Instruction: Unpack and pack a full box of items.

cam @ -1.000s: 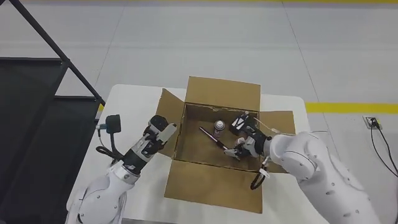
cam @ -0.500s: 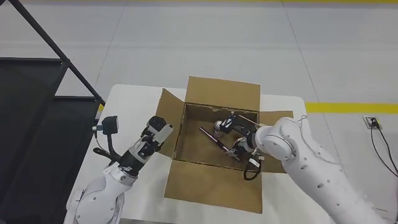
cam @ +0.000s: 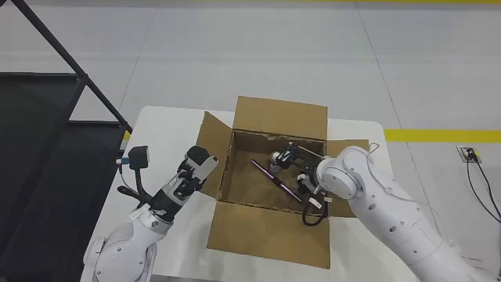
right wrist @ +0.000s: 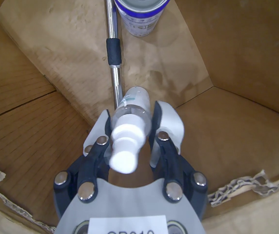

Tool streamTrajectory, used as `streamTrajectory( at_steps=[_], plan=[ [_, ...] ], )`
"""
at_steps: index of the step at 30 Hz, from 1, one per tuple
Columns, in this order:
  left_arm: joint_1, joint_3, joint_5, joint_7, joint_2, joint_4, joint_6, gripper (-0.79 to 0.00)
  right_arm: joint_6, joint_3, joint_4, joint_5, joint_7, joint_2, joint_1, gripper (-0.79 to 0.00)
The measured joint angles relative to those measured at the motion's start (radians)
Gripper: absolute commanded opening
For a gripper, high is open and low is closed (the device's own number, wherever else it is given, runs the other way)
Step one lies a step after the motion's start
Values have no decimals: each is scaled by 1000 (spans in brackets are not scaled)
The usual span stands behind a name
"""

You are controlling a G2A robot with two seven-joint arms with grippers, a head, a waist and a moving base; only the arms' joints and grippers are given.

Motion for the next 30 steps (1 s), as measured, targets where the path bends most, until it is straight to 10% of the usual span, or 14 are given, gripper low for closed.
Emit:
streamTrajectory(
  at_steps=[6,30],
  plan=[
    [0,0,0,0,0,0,0,0,26,42,-62,-22,-25,11,-29,-785],
    [0,0,0,0,0,0,0,0,427,782,-733,-199,-208,134,-594,-785]
  ],
)
